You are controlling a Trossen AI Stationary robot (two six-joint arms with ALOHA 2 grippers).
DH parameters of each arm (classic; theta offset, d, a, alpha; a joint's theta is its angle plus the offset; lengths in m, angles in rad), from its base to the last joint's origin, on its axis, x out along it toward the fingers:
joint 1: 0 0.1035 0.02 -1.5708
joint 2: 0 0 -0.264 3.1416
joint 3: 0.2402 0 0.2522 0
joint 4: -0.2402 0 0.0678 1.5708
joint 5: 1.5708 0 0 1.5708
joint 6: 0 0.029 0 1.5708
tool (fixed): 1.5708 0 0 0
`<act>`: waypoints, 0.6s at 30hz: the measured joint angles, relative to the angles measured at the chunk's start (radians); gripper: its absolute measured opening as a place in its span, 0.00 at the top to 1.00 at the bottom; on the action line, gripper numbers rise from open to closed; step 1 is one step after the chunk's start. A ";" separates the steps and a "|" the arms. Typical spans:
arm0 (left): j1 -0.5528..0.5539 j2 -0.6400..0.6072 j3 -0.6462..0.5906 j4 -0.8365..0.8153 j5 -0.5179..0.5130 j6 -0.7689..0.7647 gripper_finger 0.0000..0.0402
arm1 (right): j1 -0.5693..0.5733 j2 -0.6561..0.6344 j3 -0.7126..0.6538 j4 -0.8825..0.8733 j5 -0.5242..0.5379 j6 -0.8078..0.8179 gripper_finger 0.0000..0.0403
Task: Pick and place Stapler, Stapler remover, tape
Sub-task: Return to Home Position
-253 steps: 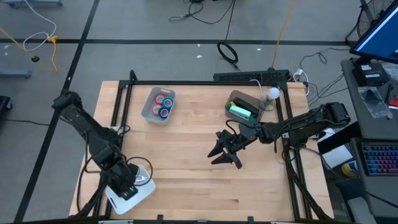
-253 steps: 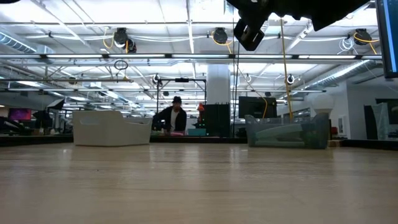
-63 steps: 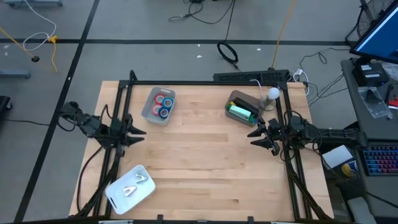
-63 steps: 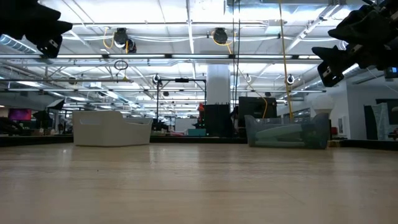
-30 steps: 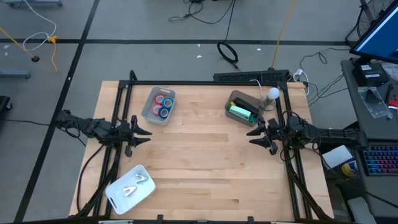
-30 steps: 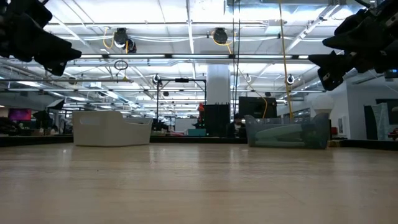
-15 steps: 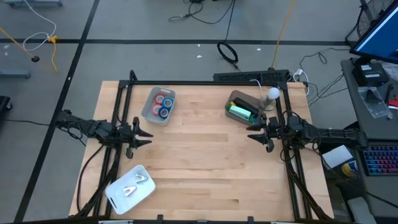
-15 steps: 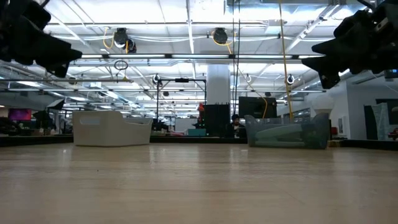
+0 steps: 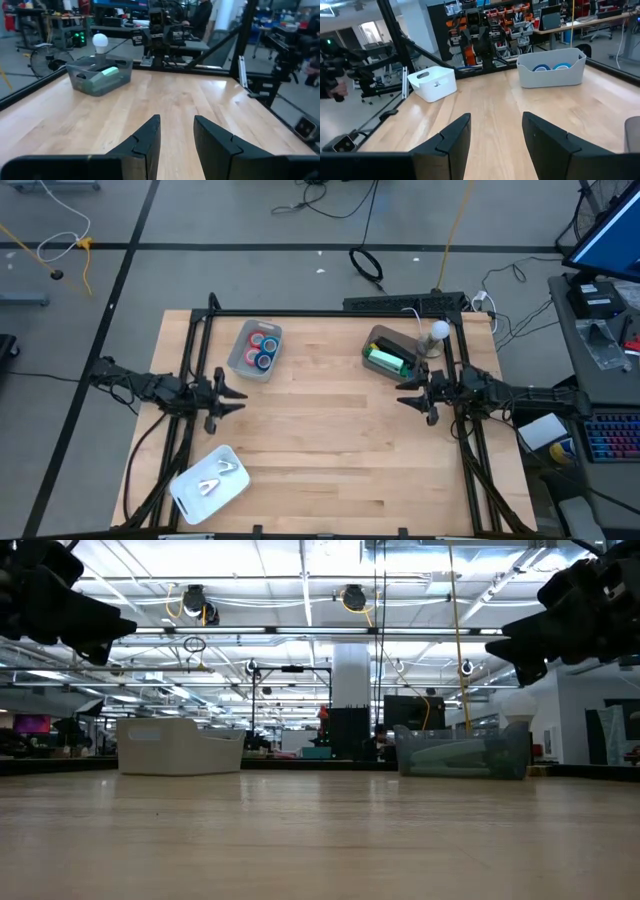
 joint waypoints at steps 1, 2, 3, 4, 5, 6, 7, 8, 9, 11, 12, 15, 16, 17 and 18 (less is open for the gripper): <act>0.000 0.000 0.000 0.003 -0.011 -0.013 0.71 | 0.000 0.000 0.000 -0.003 0.000 -0.010 0.58; 0.000 0.000 0.000 0.010 -0.016 -0.031 0.71 | 0.000 0.000 0.000 -0.006 0.000 -0.013 0.58; 0.000 0.000 0.000 0.017 -0.016 -0.049 0.71 | 0.000 0.000 0.000 -0.005 0.000 -0.013 0.58; 0.000 0.000 0.000 0.022 -0.017 -0.061 0.71 | 0.000 0.000 0.000 -0.001 0.000 -0.012 0.58; 0.000 0.000 0.000 0.022 -0.017 -0.065 0.71 | 0.000 0.000 0.000 0.004 0.000 -0.009 0.58; 0.000 0.000 0.000 0.021 -0.017 -0.066 0.71 | 0.000 0.000 0.000 0.005 0.000 -0.002 0.58; 0.000 0.000 -0.001 0.021 -0.017 -0.063 0.71 | 0.000 0.000 0.000 0.007 0.000 0.011 0.58; 0.000 0.000 -0.001 0.022 -0.017 -0.060 0.71 | 0.000 0.000 0.000 0.009 0.000 0.030 0.58; 0.000 0.000 -0.001 0.022 -0.017 -0.059 0.71 | 0.000 0.000 0.000 0.010 0.000 0.047 0.58; 0.000 0.000 -0.001 0.021 -0.017 -0.058 0.71 | 0.001 0.000 0.000 0.010 0.001 0.065 0.58; 0.000 0.000 -0.001 0.022 -0.017 -0.058 0.71 | 0.001 0.000 0.000 0.010 0.001 0.071 0.58; 0.000 0.000 -0.001 0.022 -0.017 -0.058 0.71 | 0.001 0.000 0.000 0.010 0.001 0.073 0.58; 0.000 0.000 -0.001 0.022 -0.017 -0.057 0.71 | 0.001 0.000 0.000 0.010 0.001 0.074 0.58; 0.000 0.000 -0.001 0.021 -0.017 -0.057 0.71 | 0.001 0.000 0.000 0.010 0.002 0.075 0.58; 0.000 0.000 -0.001 0.022 -0.017 -0.057 0.71 | 0.001 0.000 0.000 0.010 0.002 0.075 0.58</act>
